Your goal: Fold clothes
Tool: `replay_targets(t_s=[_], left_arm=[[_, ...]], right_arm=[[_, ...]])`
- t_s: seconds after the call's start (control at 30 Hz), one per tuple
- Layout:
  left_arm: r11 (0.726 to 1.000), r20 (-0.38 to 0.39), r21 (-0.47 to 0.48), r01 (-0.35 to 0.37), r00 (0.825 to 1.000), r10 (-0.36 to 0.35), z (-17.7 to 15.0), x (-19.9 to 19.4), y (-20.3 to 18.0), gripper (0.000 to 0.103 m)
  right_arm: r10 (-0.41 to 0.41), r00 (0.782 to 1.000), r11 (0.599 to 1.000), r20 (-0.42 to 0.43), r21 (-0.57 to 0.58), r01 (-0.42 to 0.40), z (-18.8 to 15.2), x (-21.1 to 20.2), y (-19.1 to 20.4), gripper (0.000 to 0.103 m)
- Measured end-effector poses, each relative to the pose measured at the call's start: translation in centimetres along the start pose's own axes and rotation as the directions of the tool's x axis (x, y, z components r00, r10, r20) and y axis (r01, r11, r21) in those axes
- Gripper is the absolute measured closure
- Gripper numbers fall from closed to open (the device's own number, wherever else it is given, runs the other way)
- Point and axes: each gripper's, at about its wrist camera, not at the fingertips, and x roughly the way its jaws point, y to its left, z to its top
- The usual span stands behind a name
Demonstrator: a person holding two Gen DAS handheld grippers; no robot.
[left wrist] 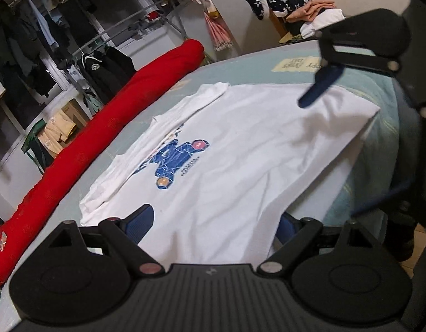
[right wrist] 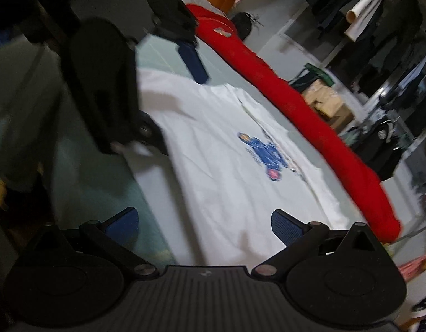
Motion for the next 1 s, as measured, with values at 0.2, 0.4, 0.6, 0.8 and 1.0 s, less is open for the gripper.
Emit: replay_targets(t_s=[0.2, 0.4, 0.6, 0.8, 1.0], left_arm=[[0.999, -0.011, -0.054, -0.005, 1.000, 0.005, 0.3, 0.7, 1.5, 0.014], [0.997, 0.006, -0.082, -0.009, 1.000, 0.009, 0.7, 0.2, 2.1, 0.014], [0.998, 0.022, -0.028, 0.051, 0.998, -0.050, -0.6, -2.1, 1.6, 0.014], [0.988, 0.090, 0.000, 0.154, 0.984, -0.154, -2.0, -6.9, 1.0, 0.037], [0.960, 0.000, 0.168, 0.224, 0.974, -0.227, -2.2, -5.3, -2.2, 0.046]], right_arm=[[0.148, 0.986, 0.985, 0.076, 0.082, -0.154, 1.2, -1.9, -0.3, 0.000], [0.330, 0.941, 0.929, 0.069, 0.151, -0.337, 1.6, -0.6, -0.4, 0.002], [0.312, 0.950, 0.918, -0.005, 0.258, -0.300, 1.0, 2.9, -1.8, 0.021], [0.237, 0.971, 0.923, 0.024, 0.306, -0.233, 1.5, 3.1, -3.8, 0.023], [0.198, 0.980, 0.938, 0.005, 0.288, -0.191, 2.0, 3.8, -3.9, 0.025]])
